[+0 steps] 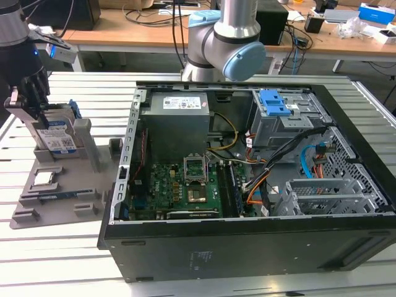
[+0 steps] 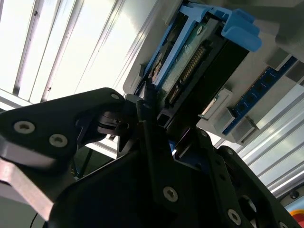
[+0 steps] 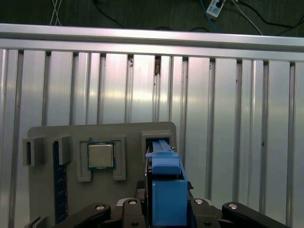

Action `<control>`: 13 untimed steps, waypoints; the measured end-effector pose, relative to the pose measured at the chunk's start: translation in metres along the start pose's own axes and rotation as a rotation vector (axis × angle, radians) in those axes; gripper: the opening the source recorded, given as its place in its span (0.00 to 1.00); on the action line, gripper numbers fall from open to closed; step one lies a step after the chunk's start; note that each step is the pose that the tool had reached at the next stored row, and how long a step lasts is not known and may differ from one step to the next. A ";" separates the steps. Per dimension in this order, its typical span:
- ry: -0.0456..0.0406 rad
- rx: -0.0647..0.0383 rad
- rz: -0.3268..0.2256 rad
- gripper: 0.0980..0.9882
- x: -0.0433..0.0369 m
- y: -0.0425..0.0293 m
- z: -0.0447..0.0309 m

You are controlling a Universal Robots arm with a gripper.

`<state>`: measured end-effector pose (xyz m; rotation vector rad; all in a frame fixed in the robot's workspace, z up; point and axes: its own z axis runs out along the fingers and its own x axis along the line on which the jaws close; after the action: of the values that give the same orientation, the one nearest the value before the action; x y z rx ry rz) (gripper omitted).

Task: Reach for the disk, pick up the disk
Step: 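Pick up the disk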

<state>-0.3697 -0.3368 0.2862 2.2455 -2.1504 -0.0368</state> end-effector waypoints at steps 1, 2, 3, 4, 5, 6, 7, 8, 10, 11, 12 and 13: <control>0.0000 0.000 0.000 0.30 0.0000 0.0000 0.0001; 0.0000 0.000 0.000 0.30 0.0000 0.0000 0.0001; 0.0000 0.000 0.000 0.30 -0.0001 -0.0002 0.0002; 0.0000 0.000 0.000 0.30 -0.0001 -0.0003 0.0001; 0.0000 0.000 0.000 0.30 -0.0001 -0.0003 0.0000; 0.0001 0.000 0.000 0.30 0.0000 -0.0003 -0.0006; 0.0001 0.000 0.000 0.30 0.0000 -0.0003 -0.0016; 0.0001 0.000 0.000 0.30 0.0000 -0.0003 -0.0023; 0.0001 0.000 0.000 0.30 0.0000 -0.0002 -0.0054; 0.0001 0.000 0.000 0.30 0.0000 -0.0001 -0.0073; 0.0001 0.000 0.000 0.30 -0.0001 -0.0001 -0.0089; 0.0001 0.000 0.000 0.30 -0.0001 0.0000 -0.0101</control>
<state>-0.3693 -0.3366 0.2963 2.2457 -2.1503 -0.0366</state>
